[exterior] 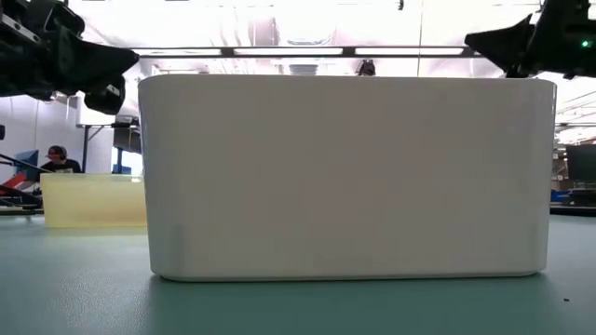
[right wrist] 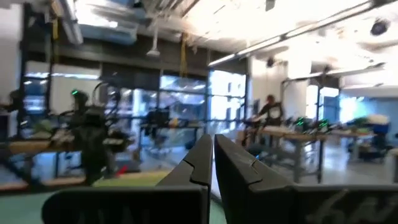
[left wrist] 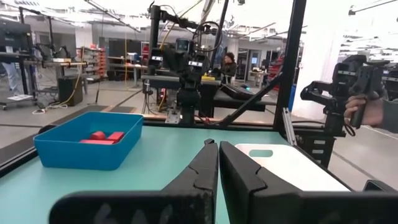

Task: Sort & place blocks by color
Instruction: Return to Home Position

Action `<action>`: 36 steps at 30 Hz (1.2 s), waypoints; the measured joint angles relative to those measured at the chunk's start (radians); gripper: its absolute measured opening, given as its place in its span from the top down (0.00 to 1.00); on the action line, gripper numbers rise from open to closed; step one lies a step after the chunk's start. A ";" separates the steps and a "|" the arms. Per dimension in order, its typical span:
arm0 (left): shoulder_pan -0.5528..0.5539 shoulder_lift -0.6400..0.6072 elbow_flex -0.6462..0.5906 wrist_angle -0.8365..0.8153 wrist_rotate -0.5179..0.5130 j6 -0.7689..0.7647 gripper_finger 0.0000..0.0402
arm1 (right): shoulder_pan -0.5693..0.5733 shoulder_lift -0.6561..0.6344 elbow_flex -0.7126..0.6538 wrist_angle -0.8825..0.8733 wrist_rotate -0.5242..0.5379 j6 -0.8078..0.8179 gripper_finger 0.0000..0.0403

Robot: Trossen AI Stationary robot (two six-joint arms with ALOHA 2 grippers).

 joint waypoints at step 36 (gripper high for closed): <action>0.000 0.022 -0.003 -0.017 -0.008 0.005 1.00 | 0.000 0.042 -0.006 -0.028 0.039 -0.016 0.98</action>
